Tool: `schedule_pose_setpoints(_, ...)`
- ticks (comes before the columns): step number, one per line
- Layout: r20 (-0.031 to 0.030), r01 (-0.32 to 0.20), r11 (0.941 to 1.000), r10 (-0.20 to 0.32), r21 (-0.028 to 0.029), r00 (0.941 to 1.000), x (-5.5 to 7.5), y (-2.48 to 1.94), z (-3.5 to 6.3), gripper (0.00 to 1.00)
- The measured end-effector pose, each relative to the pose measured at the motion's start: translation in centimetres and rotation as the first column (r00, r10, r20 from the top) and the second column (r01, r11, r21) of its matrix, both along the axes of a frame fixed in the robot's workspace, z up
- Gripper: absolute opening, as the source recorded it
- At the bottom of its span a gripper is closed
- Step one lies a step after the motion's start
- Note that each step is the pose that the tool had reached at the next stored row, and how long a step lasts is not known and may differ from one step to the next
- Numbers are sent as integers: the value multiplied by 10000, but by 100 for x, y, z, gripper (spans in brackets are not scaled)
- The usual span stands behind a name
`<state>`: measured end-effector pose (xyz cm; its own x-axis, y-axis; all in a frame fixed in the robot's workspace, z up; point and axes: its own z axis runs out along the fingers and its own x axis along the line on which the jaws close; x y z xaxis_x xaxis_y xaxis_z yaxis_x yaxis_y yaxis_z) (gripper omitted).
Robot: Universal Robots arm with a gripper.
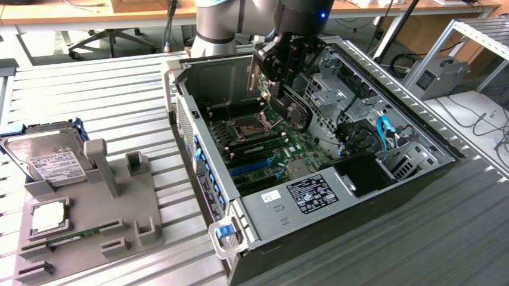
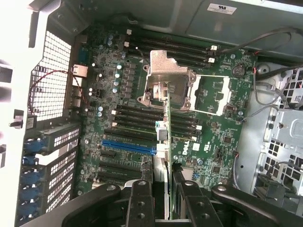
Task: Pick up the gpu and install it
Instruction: 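Insert the gpu into the slot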
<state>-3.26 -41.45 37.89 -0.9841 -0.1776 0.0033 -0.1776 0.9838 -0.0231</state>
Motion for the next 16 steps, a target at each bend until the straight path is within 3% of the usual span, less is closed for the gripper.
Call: schedule_pose_setpoints(16,0,-319,9995,319,0,9995,0,8,3,27)
